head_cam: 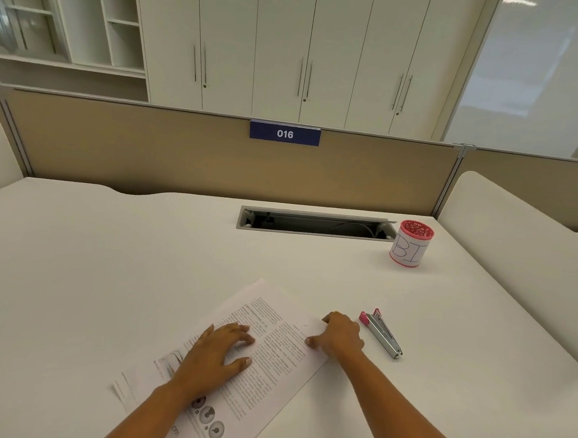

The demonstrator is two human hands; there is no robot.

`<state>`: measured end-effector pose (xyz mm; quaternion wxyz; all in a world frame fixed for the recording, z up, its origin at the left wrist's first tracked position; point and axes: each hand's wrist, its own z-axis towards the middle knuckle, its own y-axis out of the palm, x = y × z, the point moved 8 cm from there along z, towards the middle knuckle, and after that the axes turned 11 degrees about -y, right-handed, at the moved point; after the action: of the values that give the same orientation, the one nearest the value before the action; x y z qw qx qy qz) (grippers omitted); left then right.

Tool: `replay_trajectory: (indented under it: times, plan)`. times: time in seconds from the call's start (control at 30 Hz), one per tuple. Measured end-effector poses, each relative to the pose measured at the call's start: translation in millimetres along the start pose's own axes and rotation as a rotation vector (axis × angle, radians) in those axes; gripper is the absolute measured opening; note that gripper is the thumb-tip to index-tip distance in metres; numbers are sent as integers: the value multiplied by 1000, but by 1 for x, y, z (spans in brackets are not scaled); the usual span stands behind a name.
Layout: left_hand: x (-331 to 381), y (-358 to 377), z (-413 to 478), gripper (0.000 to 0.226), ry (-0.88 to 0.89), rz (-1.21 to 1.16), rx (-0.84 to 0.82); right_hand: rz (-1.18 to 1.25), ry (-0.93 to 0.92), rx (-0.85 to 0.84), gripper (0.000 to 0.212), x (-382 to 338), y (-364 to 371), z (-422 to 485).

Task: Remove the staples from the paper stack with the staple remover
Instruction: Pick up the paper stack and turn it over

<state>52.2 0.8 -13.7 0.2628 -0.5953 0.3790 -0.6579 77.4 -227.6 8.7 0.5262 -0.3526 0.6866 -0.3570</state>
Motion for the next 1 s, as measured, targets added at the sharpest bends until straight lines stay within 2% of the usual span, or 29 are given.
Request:
replay_trajectory:
  times: [0.13, 0.3, 0.43, 0.53, 0.6, 0.77, 0.87, 1.0]
  plan:
    - [8, 4, 0, 40, -60, 52, -1, 56, 53, -25, 74, 6, -1, -4]
    - [21, 15, -1, 55, -139, 113, -54, 329, 62, 48, 63, 5, 3, -12]
    - [40, 30, -2, 72, -168, 85, -138, 750, 128, 65, 52, 7, 8, -19]
    - [57, 40, -6, 90, -132, 51, -164, 1100, 138, -24, 35, -3, 17, -27]
    - [66, 41, -9, 98, -105, 11, -139, 1211, 122, -89, 30, -13, 19, -33]
    - [82, 28, -8, 101, -83, -99, -18, 1316, 56, -128, 31, -32, 14, -38]
    - [88, 19, -7, 95, -119, -164, 80, 1280, -25, -116, 30, -46, 6, -44]
    - [94, 0, -8, 81, -188, -329, 194, 1185, -130, -141, 66, -67, -1, -52]
